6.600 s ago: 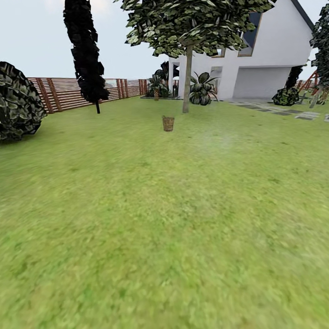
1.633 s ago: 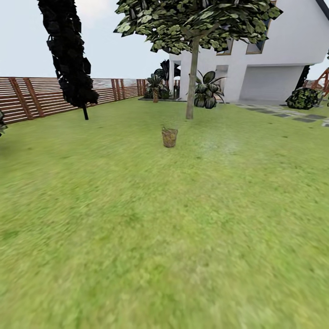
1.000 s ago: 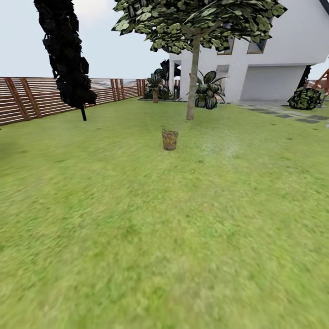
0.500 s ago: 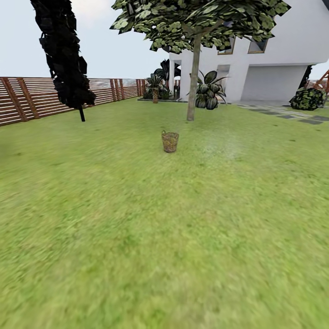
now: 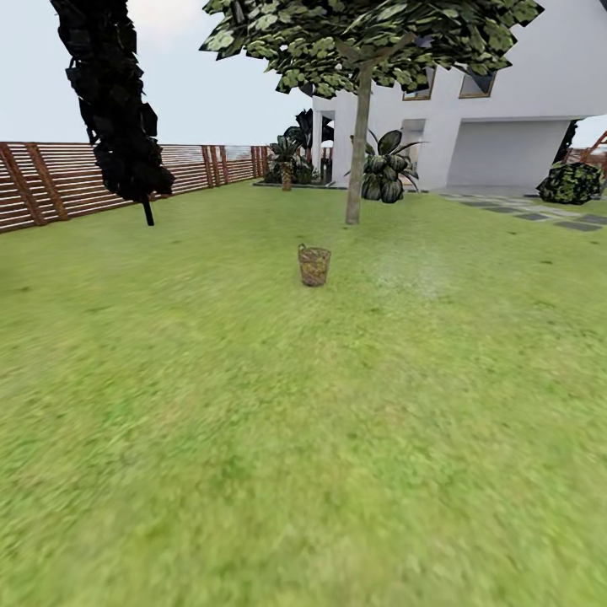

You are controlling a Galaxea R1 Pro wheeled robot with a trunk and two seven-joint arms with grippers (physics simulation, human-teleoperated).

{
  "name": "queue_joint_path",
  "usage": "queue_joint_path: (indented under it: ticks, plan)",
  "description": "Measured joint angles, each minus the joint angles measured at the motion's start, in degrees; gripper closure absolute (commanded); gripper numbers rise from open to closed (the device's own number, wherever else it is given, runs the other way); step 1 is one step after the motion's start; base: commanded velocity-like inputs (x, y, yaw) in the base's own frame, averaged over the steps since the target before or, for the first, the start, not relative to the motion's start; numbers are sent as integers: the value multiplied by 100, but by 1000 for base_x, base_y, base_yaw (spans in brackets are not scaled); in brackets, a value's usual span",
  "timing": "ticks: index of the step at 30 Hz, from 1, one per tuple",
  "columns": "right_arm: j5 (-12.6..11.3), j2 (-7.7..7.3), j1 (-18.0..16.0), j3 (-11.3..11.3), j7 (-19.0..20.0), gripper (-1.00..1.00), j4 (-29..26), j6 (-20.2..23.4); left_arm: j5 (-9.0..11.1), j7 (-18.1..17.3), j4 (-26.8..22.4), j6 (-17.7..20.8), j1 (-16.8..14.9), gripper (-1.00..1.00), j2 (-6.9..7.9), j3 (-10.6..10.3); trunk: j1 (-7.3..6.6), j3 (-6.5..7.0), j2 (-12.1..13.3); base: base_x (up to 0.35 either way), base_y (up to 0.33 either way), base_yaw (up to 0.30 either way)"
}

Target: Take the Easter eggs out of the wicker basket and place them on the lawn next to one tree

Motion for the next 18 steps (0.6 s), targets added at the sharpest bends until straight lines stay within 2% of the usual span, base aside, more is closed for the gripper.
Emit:
queue_joint_path:
  ticks: [18]
  plan:
    - [0, -3, 0, 0, 0, -100, 0, 0, 0, 0, 0, 0, 1, -100, 0, 0, 0, 0, 0, 337, 0, 0]
